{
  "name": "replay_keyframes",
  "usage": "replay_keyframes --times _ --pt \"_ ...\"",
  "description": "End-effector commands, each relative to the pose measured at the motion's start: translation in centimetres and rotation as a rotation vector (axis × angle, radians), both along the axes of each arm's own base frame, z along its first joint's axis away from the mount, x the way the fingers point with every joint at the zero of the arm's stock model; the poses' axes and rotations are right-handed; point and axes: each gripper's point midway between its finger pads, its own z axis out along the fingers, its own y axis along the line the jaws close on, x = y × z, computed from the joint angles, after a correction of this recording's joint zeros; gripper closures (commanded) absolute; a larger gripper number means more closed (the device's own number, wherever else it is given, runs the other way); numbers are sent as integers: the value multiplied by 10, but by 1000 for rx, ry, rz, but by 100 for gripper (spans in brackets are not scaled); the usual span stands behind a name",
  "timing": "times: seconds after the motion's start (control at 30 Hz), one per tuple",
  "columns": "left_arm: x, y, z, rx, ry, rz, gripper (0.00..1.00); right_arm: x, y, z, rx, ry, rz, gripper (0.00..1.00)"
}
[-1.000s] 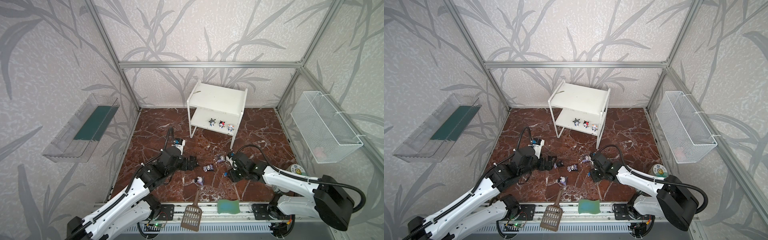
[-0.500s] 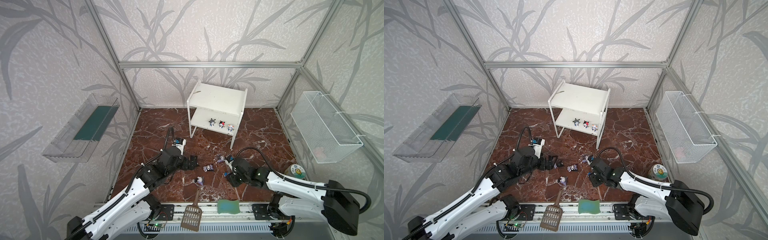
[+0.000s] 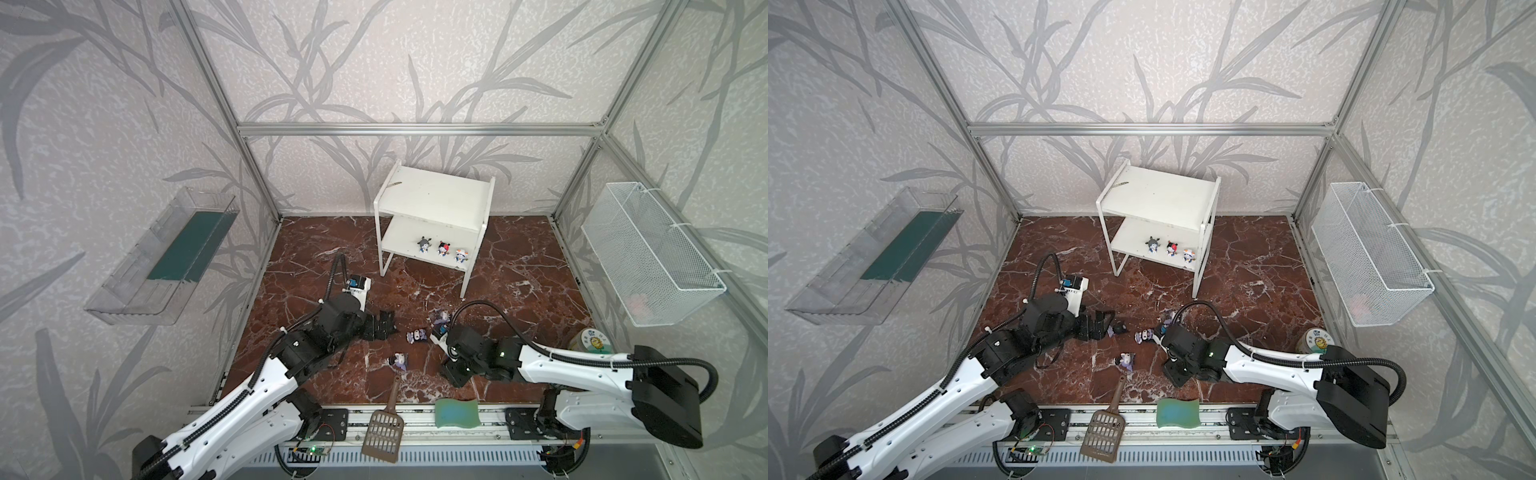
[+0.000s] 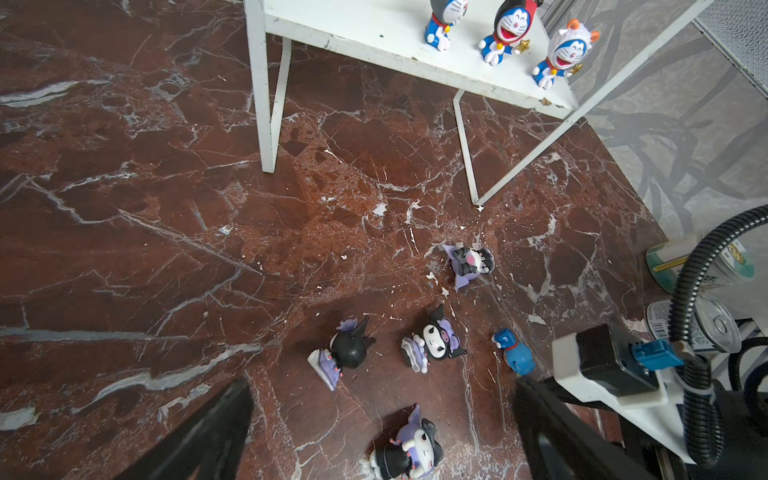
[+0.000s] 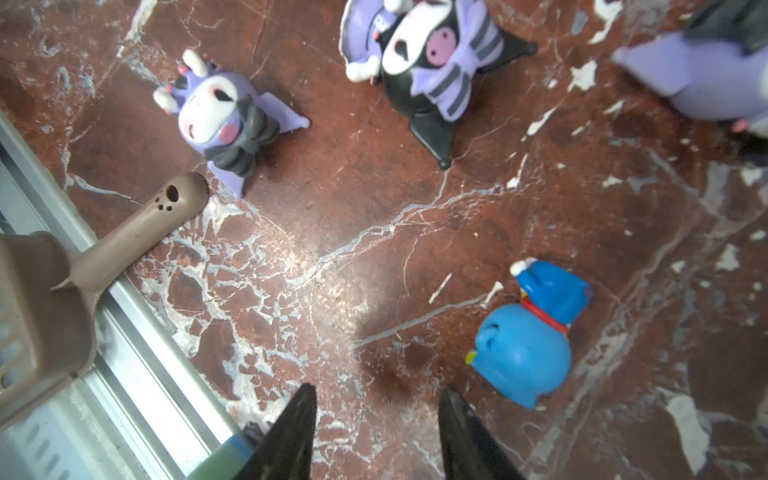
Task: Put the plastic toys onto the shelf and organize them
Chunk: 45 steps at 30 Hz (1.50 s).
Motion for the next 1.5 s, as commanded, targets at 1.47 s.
replay_keyframes --times 1.47 --pt "1 1 5 -7 -43 -3 1 58 -15 2 64 -61 -259 74"
